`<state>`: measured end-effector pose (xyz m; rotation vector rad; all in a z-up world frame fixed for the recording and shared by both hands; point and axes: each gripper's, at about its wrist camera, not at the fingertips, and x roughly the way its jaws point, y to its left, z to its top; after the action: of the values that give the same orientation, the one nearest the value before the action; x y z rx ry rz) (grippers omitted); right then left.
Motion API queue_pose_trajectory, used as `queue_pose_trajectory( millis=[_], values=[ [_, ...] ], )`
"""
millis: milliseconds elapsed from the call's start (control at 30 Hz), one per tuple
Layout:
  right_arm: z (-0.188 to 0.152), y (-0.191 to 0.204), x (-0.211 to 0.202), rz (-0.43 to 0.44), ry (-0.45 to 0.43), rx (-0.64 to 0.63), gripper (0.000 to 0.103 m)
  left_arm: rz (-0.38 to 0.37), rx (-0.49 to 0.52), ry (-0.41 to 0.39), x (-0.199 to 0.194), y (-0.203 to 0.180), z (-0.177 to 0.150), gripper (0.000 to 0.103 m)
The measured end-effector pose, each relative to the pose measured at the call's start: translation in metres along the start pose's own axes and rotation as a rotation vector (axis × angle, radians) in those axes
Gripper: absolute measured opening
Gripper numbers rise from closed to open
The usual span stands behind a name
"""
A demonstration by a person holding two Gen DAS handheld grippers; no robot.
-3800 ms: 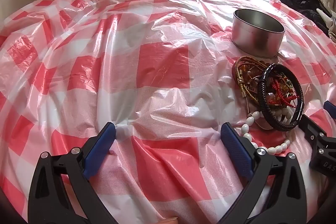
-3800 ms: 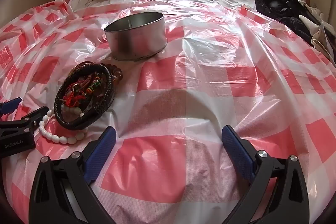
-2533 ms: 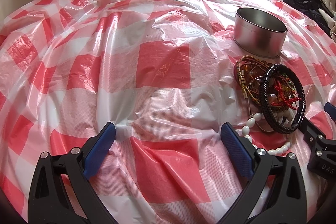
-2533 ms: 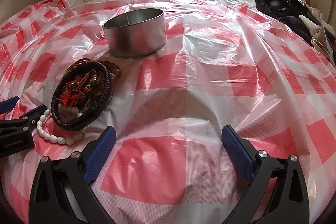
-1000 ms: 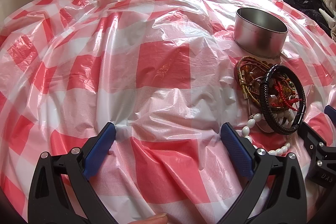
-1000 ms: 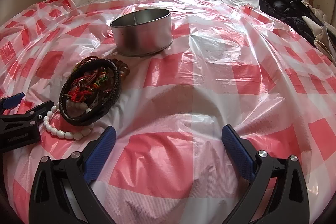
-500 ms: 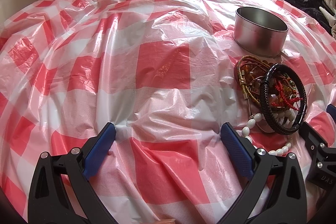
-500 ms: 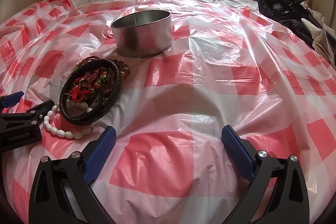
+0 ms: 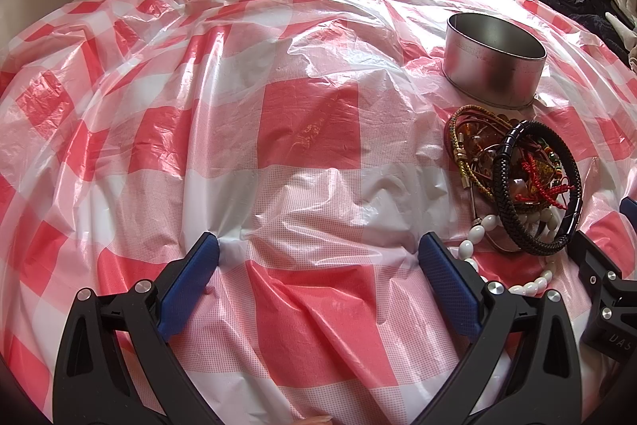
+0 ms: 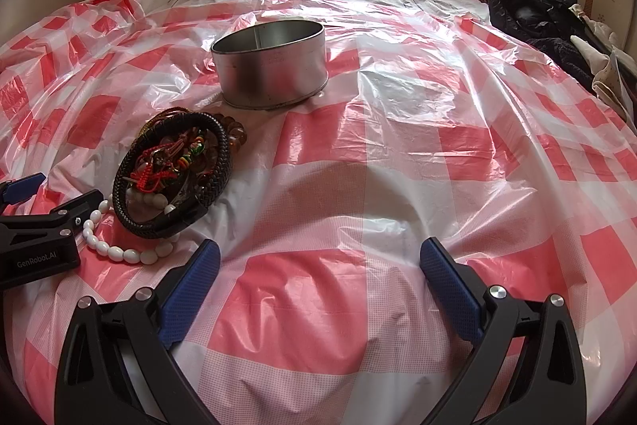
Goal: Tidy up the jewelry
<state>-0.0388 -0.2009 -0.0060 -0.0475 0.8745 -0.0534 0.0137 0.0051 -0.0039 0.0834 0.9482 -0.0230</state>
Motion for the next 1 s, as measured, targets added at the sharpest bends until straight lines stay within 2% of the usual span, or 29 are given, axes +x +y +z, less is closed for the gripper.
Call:
queue_pose_trajectory(
  millis=[1000],
  values=[
    [-0.0004, 0.0003, -0.0001, -0.001, -0.002, 0.0, 0.097, 0.004, 0.002, 0.0, -0.0001, -0.0022, -0.0003, 0.097]
  ],
)
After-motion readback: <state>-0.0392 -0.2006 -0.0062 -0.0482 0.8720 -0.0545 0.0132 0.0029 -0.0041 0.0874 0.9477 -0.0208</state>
